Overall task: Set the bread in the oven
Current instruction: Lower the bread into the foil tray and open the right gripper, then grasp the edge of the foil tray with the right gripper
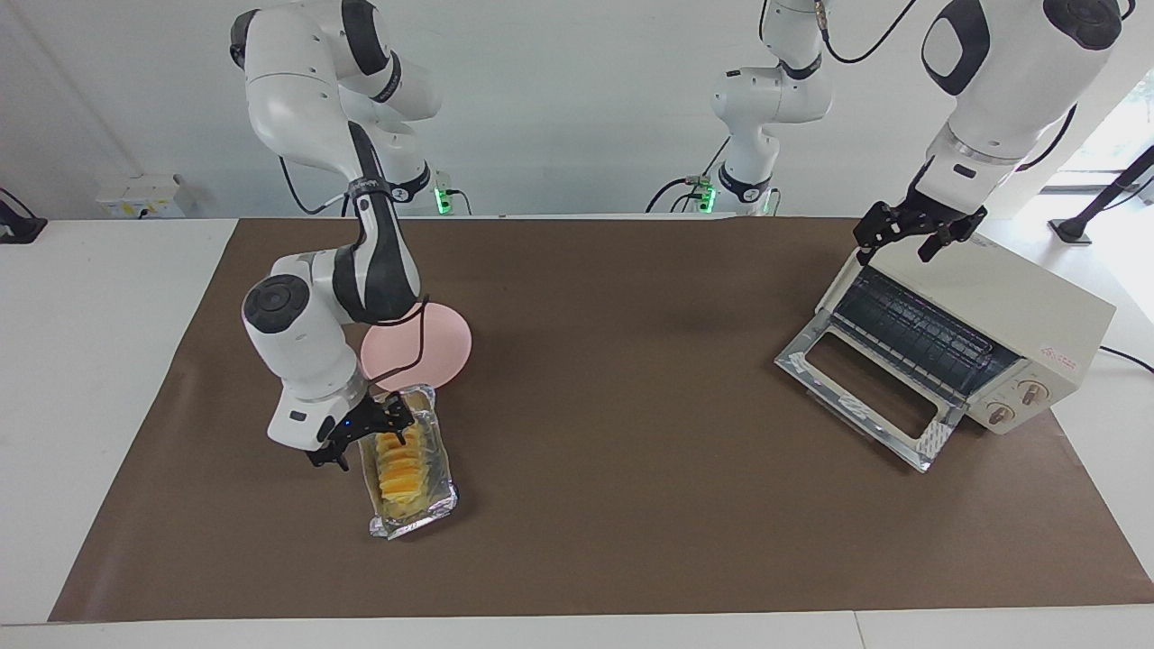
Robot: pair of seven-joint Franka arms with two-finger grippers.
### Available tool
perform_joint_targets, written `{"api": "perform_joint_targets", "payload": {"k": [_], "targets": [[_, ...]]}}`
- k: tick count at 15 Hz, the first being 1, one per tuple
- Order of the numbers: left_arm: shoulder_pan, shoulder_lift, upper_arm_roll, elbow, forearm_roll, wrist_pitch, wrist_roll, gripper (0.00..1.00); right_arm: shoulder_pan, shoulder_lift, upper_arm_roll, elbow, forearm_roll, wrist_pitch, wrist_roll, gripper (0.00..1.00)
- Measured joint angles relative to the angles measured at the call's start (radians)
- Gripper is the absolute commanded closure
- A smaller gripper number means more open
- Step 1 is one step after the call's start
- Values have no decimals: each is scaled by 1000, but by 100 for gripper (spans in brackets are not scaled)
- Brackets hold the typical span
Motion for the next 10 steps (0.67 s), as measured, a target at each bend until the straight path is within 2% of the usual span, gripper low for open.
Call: {"api": "perform_joint_targets", "payload": {"k": [4,5,6,8,9,10], "targets": [[0,0,0,0,0,0,0,0,-33,14,-1,-8,0,60,-108,11],[0,0,0,0,0,0,0,0,-35,16,-1,-18,1,75,-109,17],[0,0,0,0,0,0,0,0,-36,17,-1,-33,2,94,-109,27],[0,0,0,0,0,0,0,0,-40,20,-1,-56,14,116,-109,37],[0,0,0,0,0,0,0,0,-46,21,-1,-61,30,121,-109,45],[0,0,0,0,0,0,0,0,-51,22,-1,-65,56,122,-109,60]]}}
